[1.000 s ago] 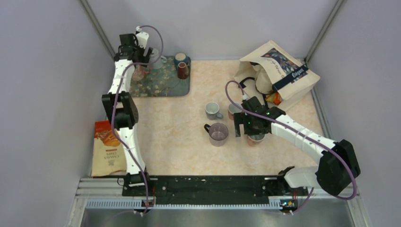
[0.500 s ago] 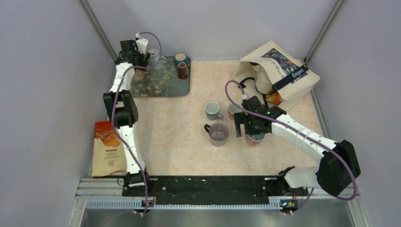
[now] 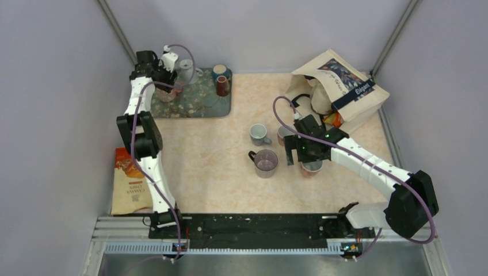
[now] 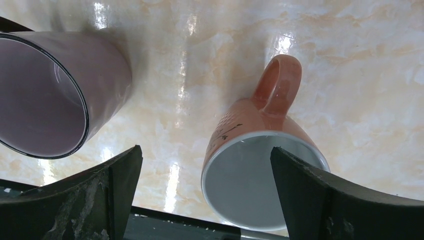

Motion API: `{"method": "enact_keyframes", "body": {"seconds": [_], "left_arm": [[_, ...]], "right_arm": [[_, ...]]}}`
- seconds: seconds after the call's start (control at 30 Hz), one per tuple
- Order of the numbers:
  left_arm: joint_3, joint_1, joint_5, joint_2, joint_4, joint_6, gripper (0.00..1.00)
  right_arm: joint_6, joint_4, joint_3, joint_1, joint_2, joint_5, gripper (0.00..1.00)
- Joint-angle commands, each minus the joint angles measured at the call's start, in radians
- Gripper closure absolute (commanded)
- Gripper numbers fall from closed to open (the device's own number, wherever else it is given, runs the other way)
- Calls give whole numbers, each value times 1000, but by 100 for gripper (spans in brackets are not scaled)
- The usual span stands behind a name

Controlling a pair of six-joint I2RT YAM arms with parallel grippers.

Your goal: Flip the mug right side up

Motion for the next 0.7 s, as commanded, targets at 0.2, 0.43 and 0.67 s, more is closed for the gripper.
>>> {"method": "enact_keyframes", "body": {"seconds": [0.2, 0.43, 0.67], "left_arm": [[-66, 44, 129, -73, -371, 235, 36], [-53, 32, 185, -165, -355, 241, 27], [-48, -87, 160, -214, -291, 325, 12]], "right_arm": [[-30, 15, 27, -9, -44, -16, 1], [-38, 36, 28, -9, -44, -30, 1], [-73, -10, 81, -8, -68, 2, 1]]}}
